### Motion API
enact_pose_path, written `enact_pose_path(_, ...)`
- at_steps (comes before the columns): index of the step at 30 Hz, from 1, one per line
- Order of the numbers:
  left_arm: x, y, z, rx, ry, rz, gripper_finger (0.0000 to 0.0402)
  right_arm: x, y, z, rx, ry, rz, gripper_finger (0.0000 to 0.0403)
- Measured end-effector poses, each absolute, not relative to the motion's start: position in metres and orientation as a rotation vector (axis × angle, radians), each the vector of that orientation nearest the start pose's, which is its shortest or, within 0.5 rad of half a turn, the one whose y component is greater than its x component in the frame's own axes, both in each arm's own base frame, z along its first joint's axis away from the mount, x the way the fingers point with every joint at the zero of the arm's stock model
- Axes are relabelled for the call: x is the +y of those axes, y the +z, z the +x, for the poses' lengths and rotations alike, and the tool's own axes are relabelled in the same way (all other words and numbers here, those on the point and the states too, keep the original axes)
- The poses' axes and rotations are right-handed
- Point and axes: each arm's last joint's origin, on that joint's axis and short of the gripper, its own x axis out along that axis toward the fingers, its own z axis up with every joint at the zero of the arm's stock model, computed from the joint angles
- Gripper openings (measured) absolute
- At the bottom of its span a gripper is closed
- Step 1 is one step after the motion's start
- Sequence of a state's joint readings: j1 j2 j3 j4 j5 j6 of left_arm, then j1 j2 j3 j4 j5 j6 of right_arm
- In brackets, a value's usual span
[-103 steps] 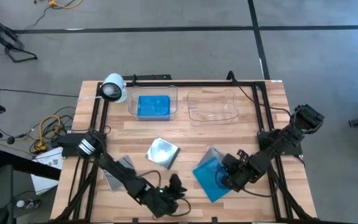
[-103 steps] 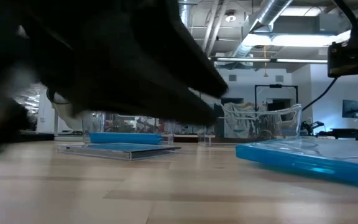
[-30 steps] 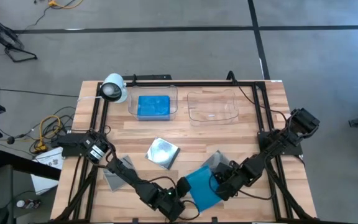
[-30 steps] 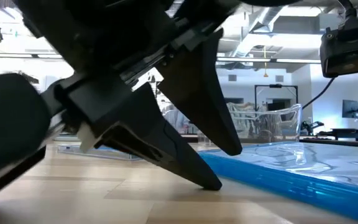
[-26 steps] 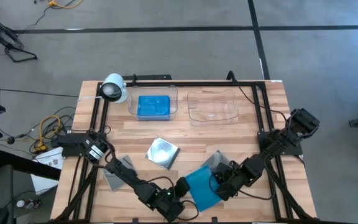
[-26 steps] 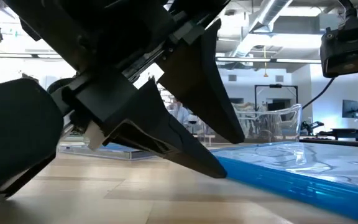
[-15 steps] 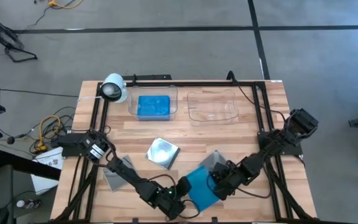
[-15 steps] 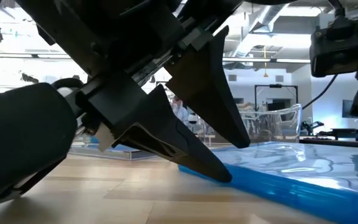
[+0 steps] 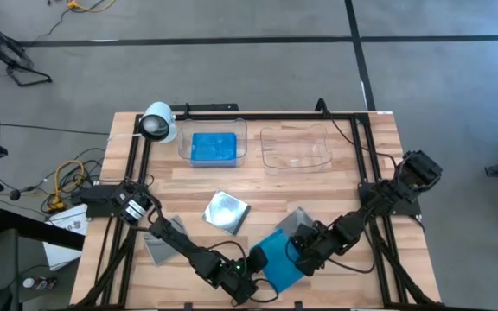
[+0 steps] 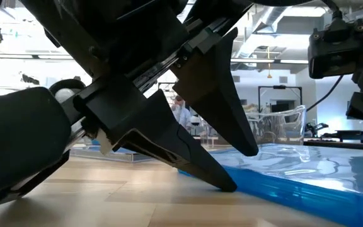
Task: Pick & place jewel cases by type
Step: Put the blue cd case into the left transparent bin
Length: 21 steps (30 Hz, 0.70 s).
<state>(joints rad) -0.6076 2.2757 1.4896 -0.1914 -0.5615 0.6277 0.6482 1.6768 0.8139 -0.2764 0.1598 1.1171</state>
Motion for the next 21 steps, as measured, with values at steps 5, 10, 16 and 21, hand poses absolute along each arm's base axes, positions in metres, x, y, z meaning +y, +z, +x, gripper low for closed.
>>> enact_pose_path(5,-0.2494,0.0873,0.3864,0.809,-0.293,1.156,0.0129,0.1713,0.1317,0.2385,1.125,-0.184,0.530,0.0000)
enact_pose_path(10,-0.2491,0.0886,0.3860,0.807,-0.160,1.189,0.0129,0.1723,0.1321,0.2397,1.113,-0.160,0.524,0.0000)
enact_pose_path(16,-0.2484,0.0893,0.3868,0.801,-0.091,1.223,0.0129,0.1719,0.1318,0.2390,1.119,-0.165,0.518,0.0000)
enact_pose_path(21,-0.2454,0.0896,0.3863,0.810,0.020,1.266,0.0129,0.1717,0.1319,0.2383,1.125,-0.166,0.516,0.0000)
